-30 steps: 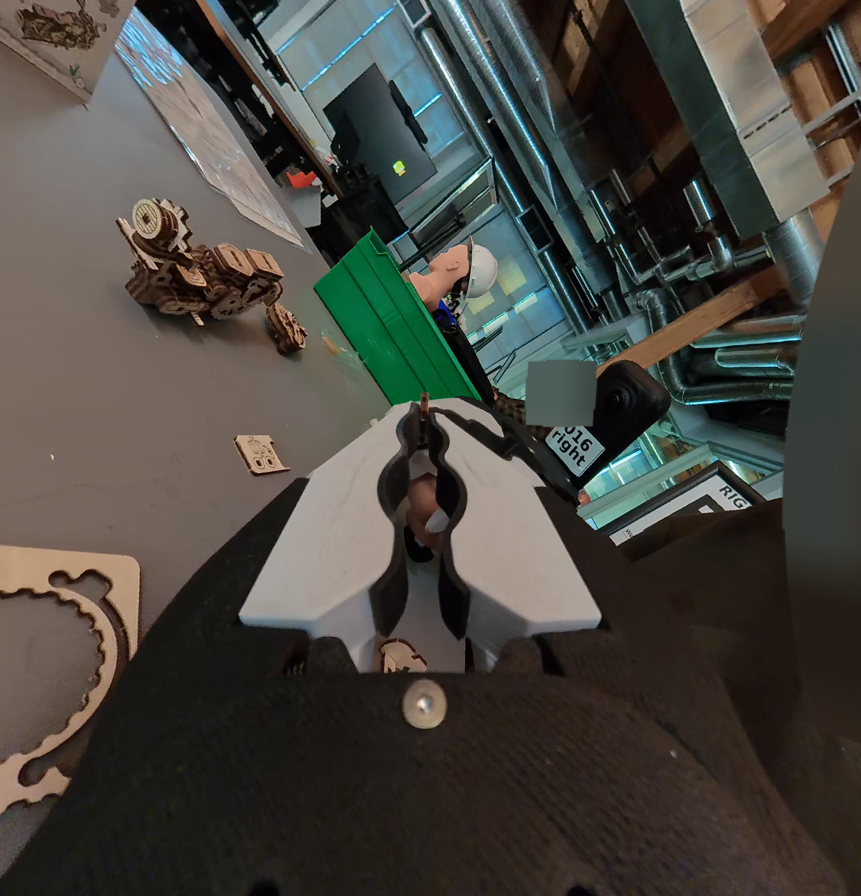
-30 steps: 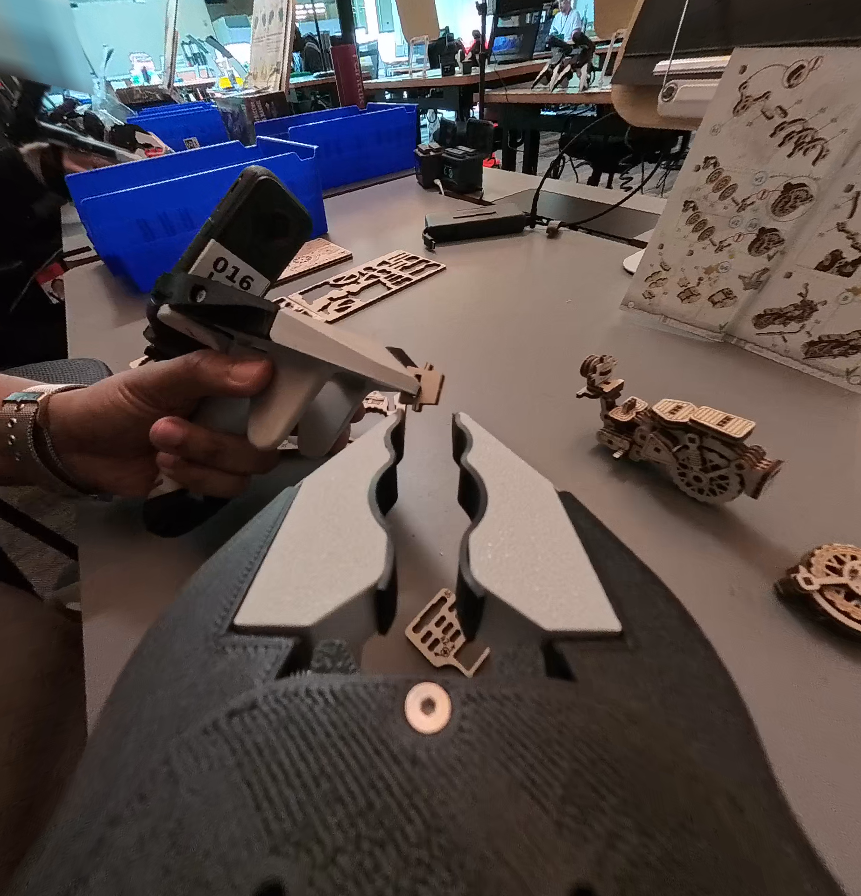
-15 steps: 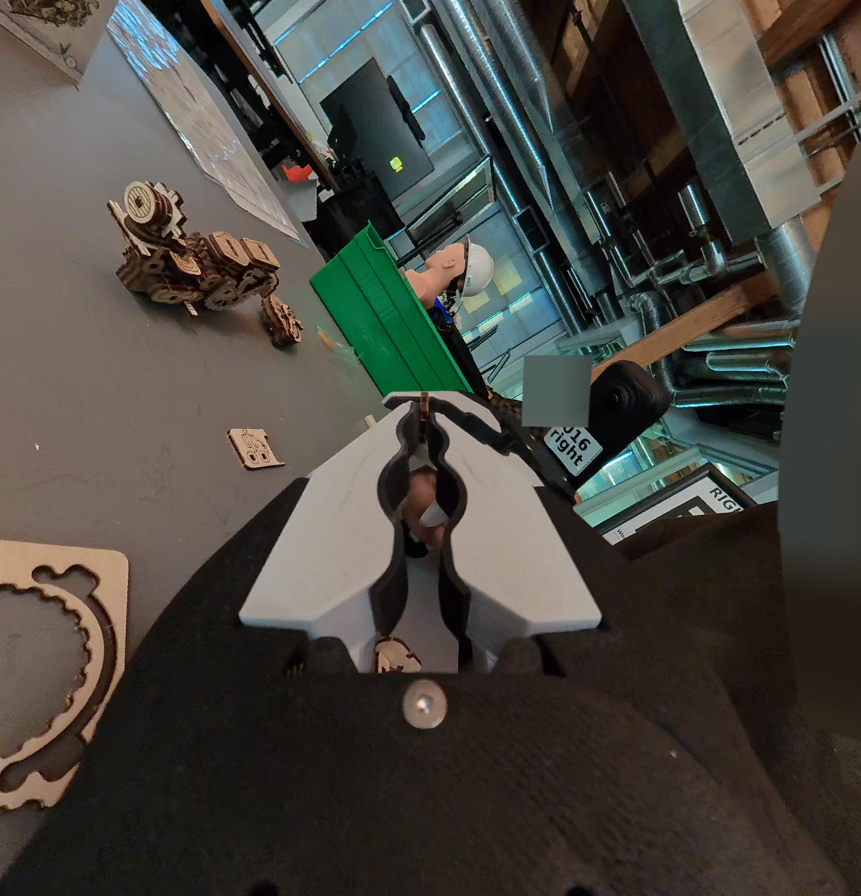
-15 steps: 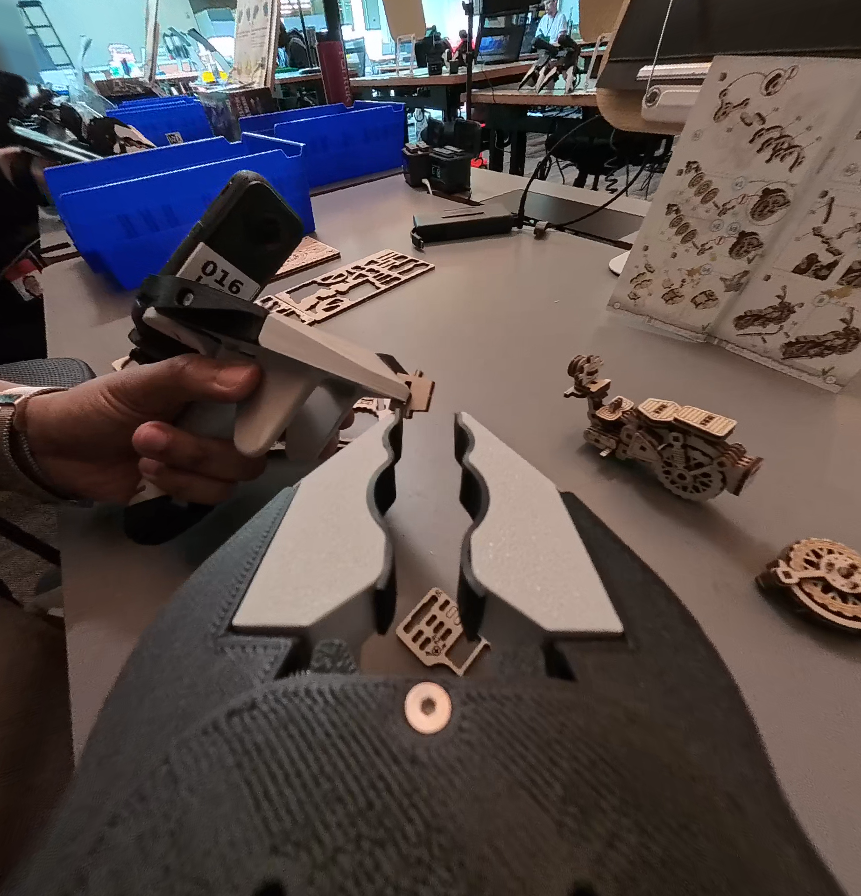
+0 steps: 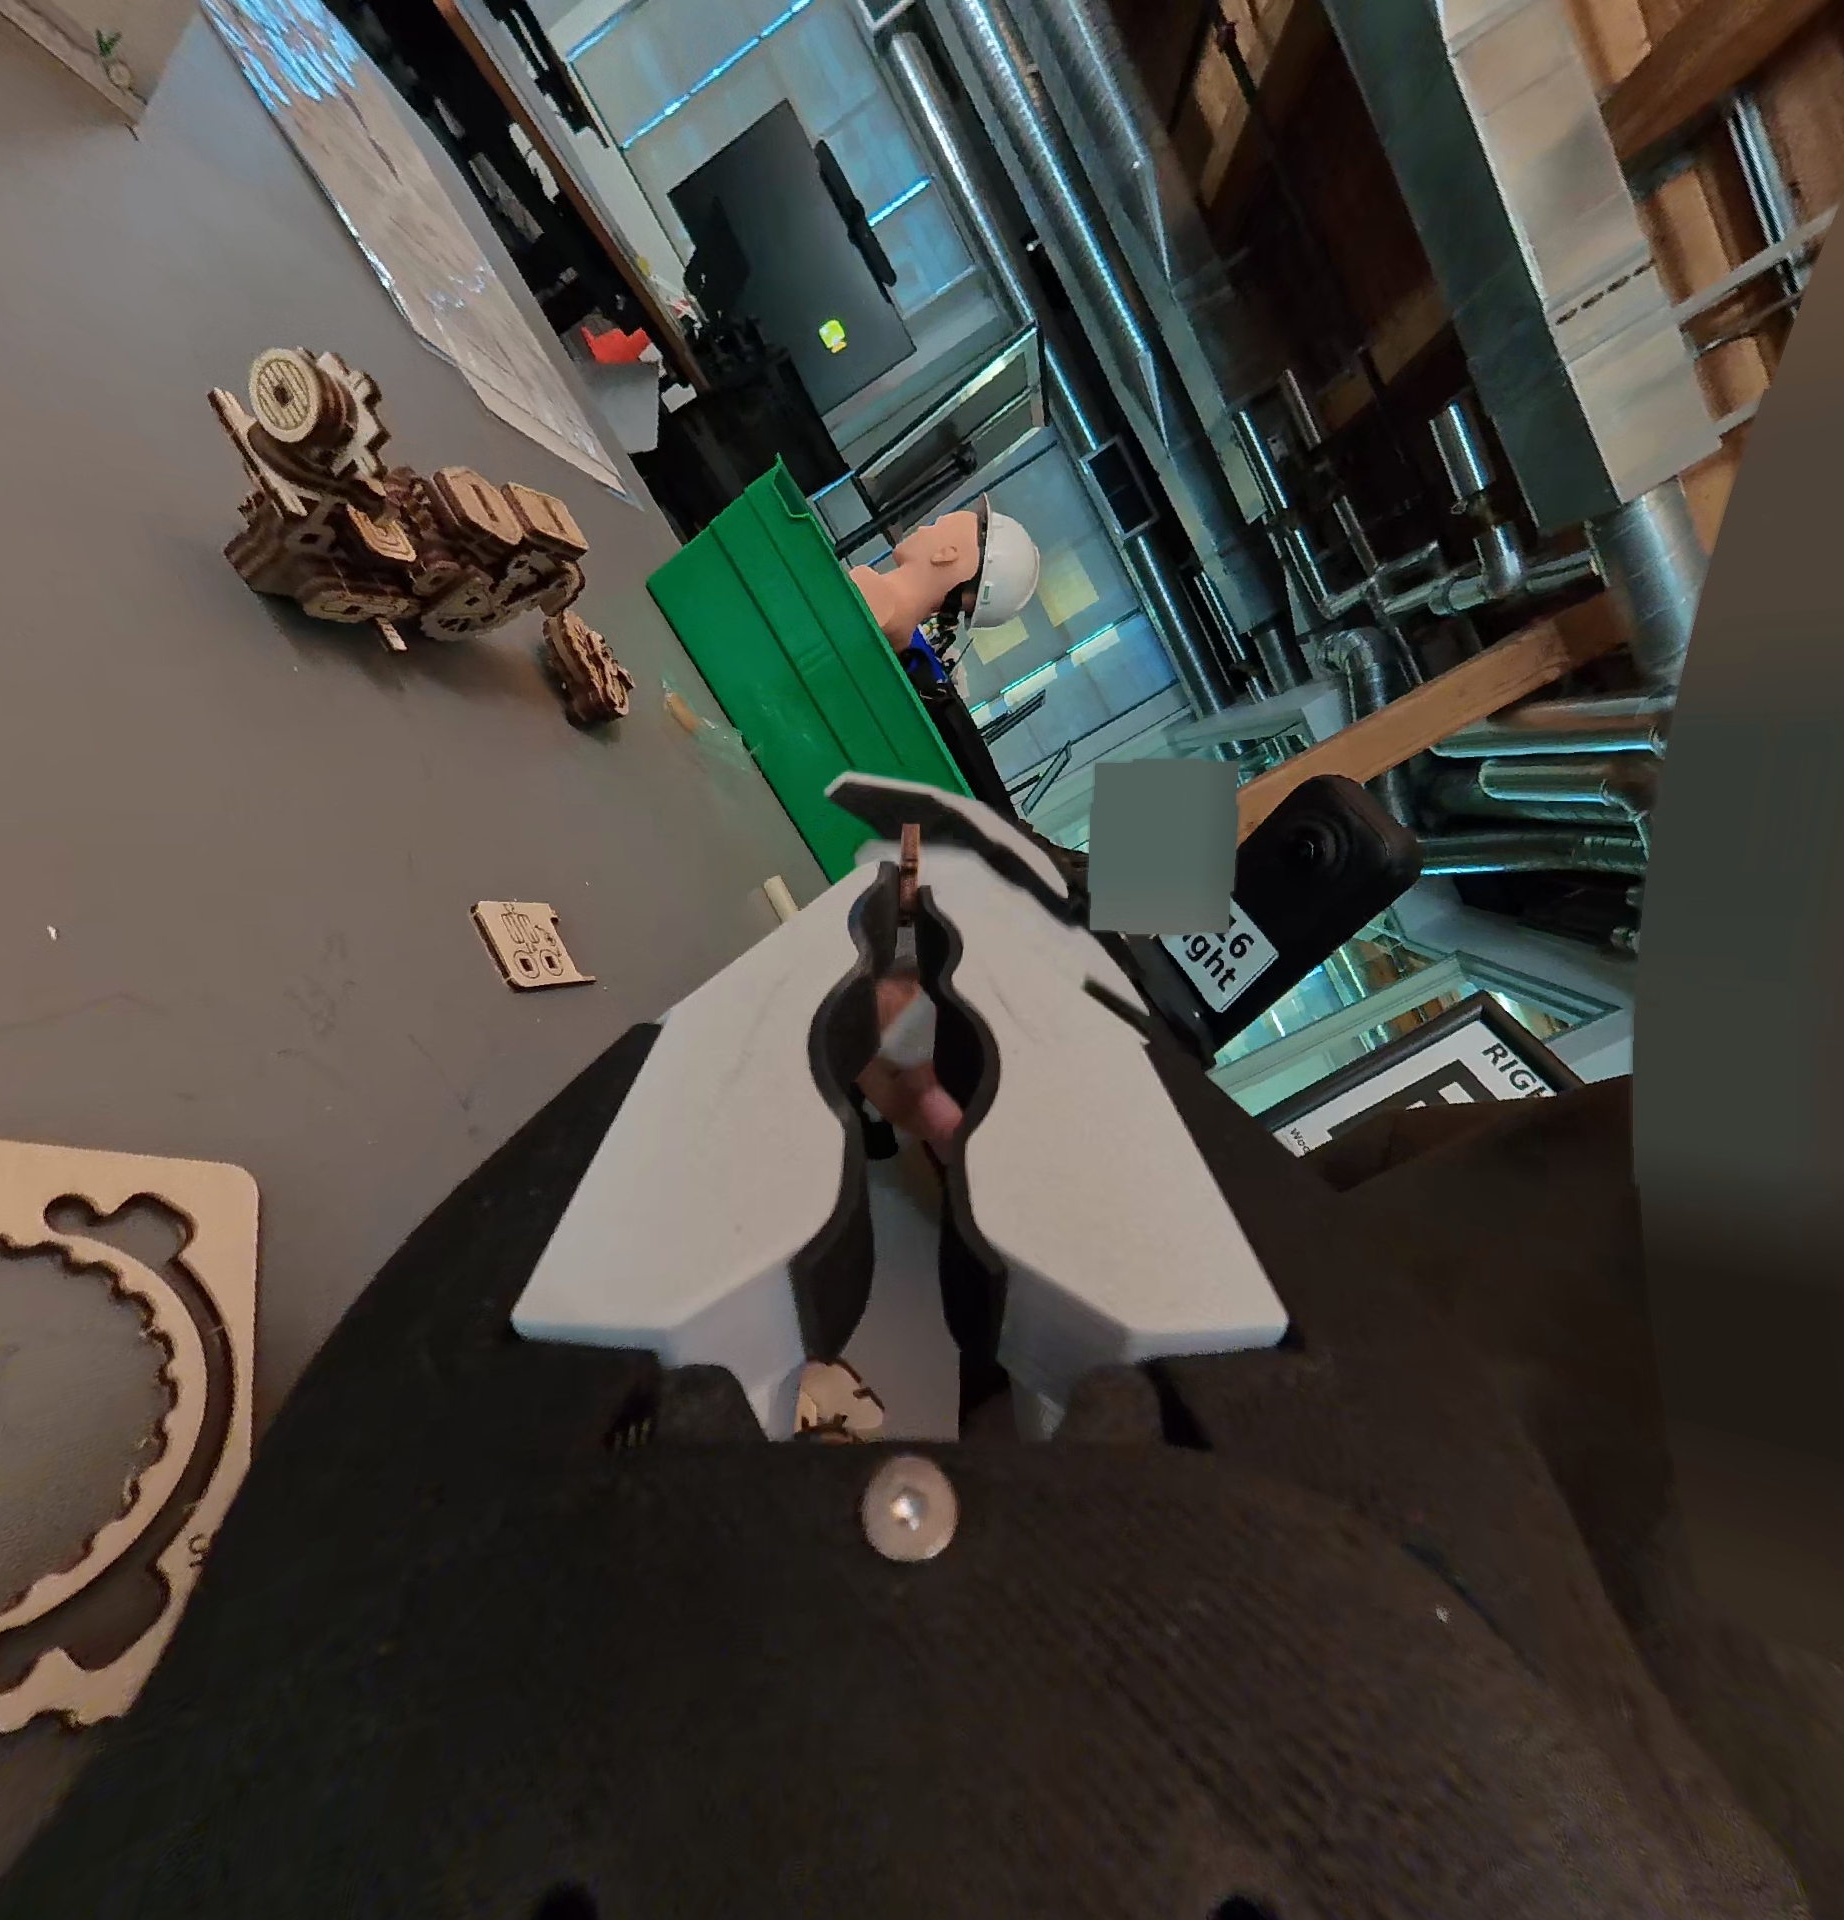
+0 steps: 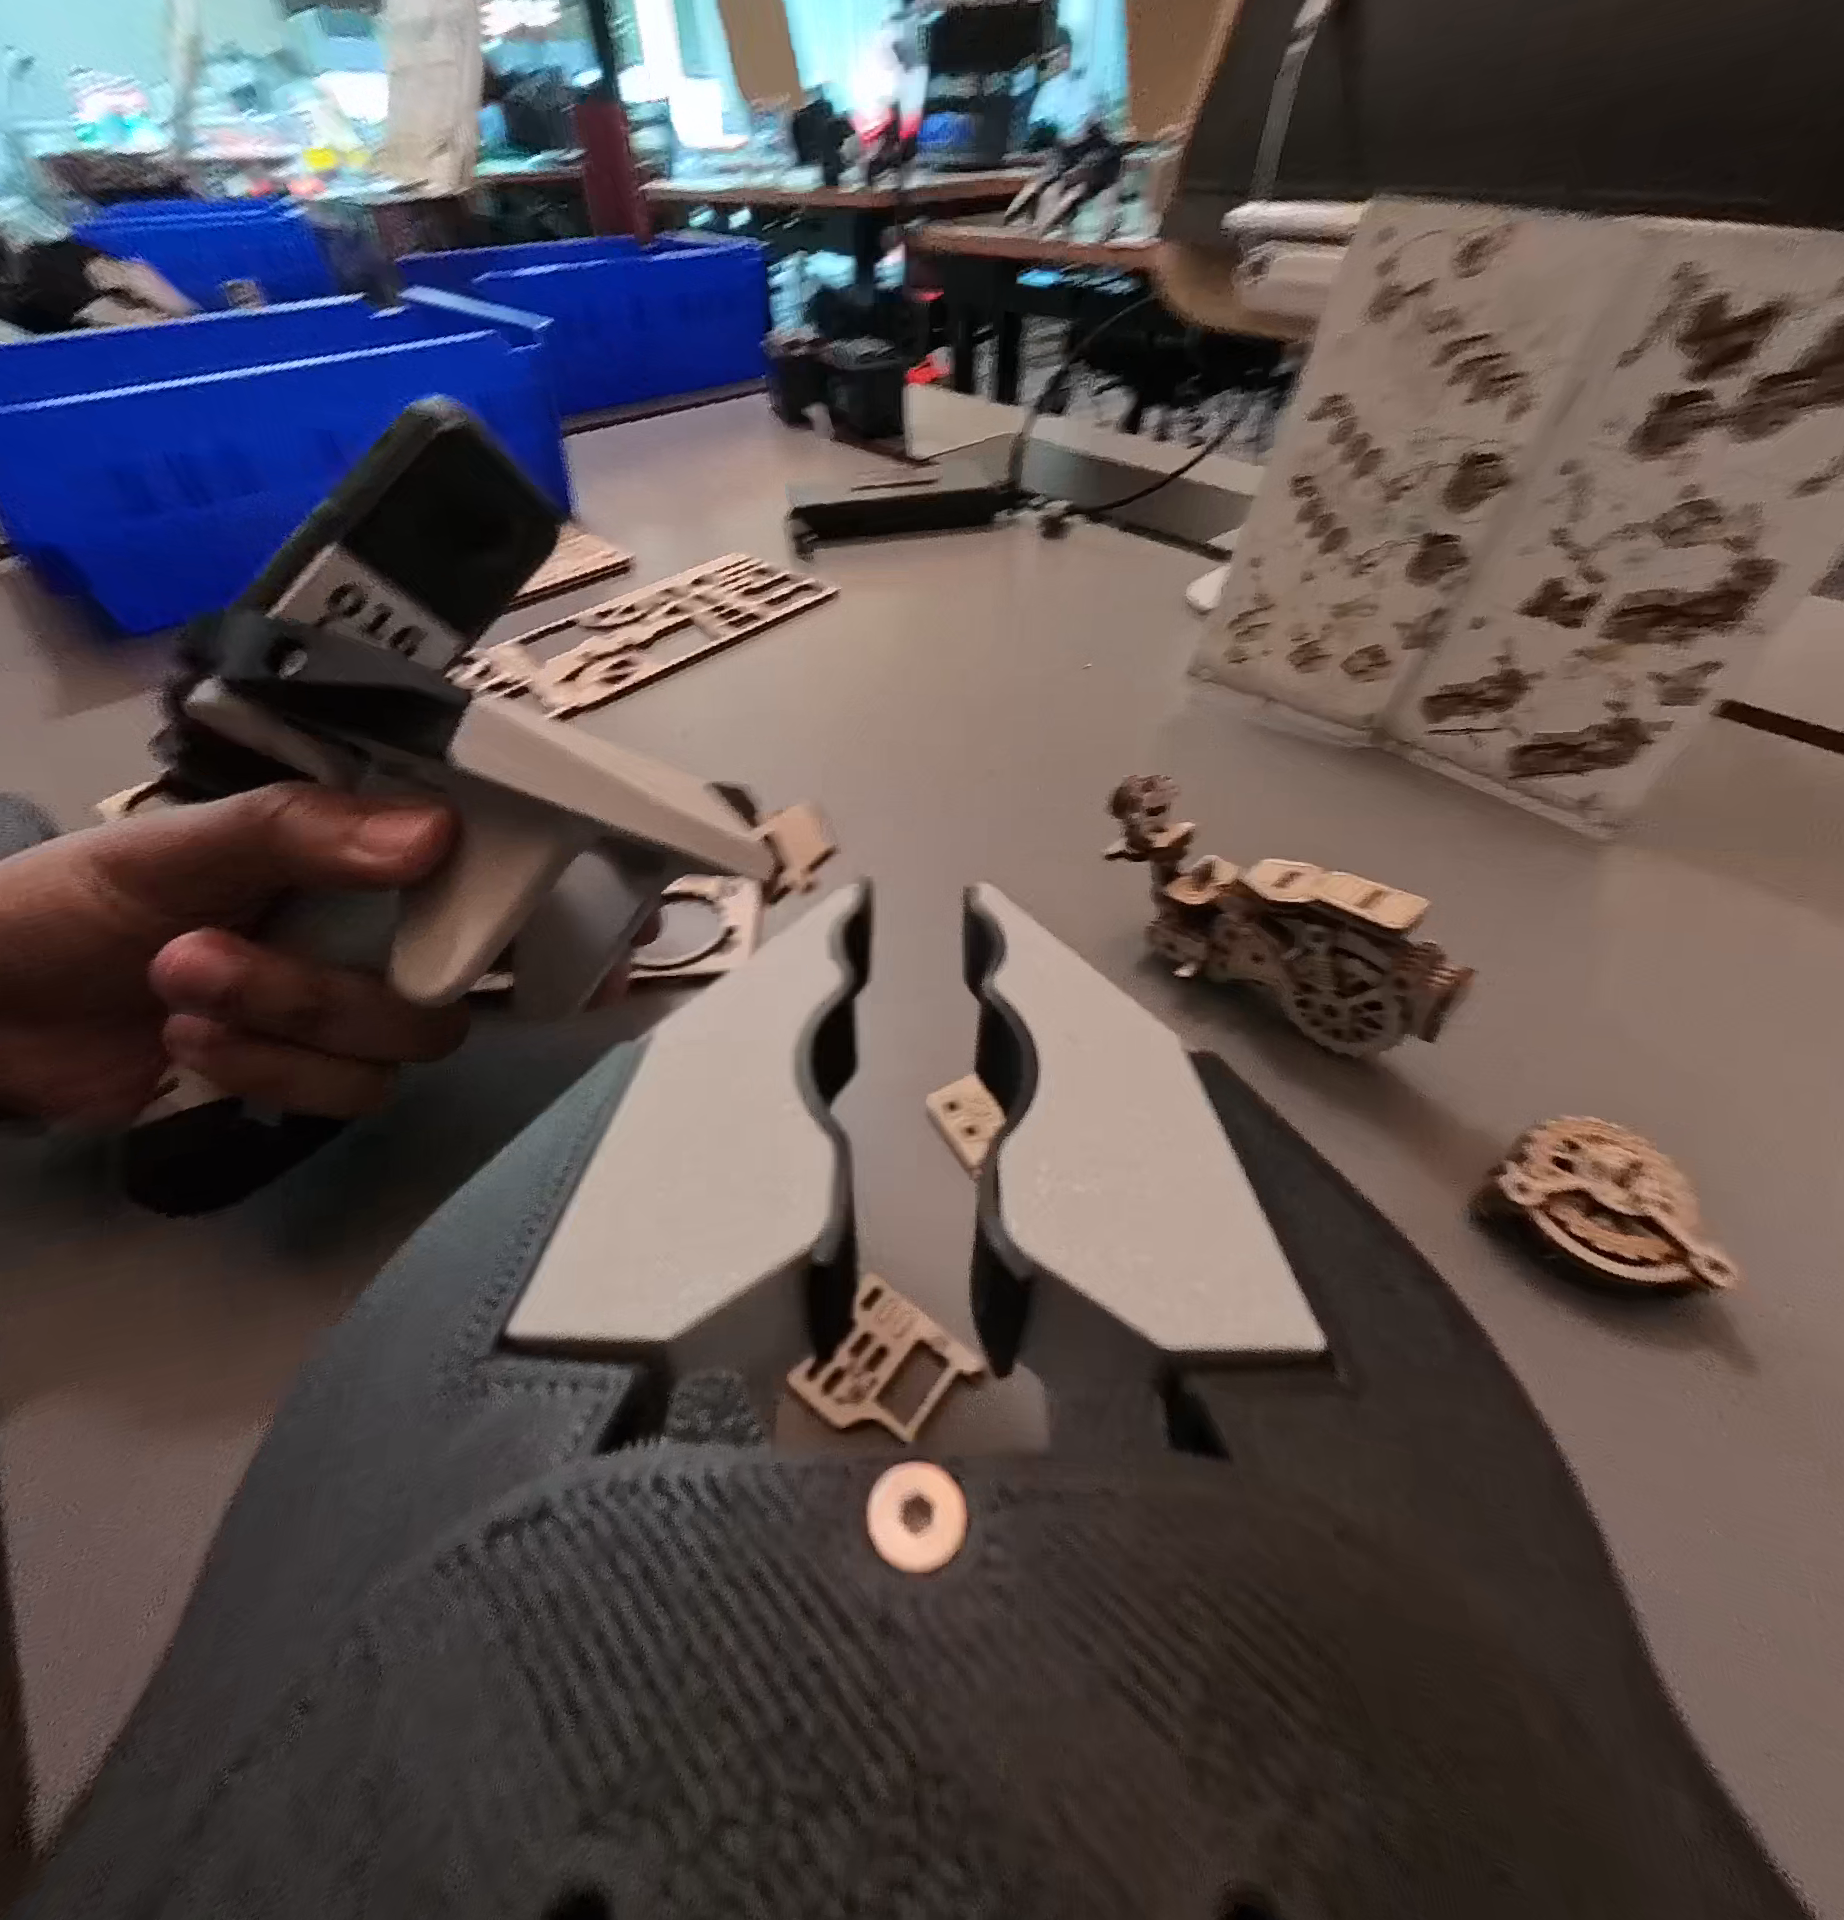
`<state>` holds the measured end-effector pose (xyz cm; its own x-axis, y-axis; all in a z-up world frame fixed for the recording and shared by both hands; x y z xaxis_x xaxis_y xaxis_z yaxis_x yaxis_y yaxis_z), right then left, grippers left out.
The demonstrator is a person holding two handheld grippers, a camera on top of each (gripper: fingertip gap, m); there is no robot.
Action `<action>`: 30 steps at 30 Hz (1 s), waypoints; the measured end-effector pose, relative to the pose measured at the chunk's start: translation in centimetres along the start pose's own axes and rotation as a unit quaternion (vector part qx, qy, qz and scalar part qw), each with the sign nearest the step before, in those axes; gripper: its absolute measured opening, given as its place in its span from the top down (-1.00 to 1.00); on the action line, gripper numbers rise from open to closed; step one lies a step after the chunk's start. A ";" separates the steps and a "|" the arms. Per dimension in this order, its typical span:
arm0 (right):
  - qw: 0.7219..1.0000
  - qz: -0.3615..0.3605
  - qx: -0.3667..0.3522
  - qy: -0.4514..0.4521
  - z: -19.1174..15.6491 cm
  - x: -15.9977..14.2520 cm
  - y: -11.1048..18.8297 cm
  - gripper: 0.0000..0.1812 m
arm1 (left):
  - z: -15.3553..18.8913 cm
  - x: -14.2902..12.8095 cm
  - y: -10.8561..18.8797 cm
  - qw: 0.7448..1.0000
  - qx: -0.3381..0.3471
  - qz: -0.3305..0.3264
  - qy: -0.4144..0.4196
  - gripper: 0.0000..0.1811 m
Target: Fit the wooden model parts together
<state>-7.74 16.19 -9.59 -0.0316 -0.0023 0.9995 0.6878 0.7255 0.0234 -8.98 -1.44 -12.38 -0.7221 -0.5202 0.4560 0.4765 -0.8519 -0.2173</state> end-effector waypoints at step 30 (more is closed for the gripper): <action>0.996 0.008 0.048 0.080 -1.6 -0.1 0.1 0.78 | -0.7 0.1 0.3 1.000 0.011 -0.005 0.029 0.99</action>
<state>-6.48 15.17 -9.62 0.1004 -0.0949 0.9904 0.6150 0.7884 0.0132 -9.22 -1.76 -13.01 -0.7546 -0.5151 0.4065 0.4795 -0.8557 -0.1944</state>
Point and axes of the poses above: each gripper's, where its closed fingertips meet, y back along the fingers, x out of its top, z = x × y across the jaws, the point moved 10 cm from there along y, back along the fingers, and after that the axes turned 11 degrees about z, right-handed, at the moved point
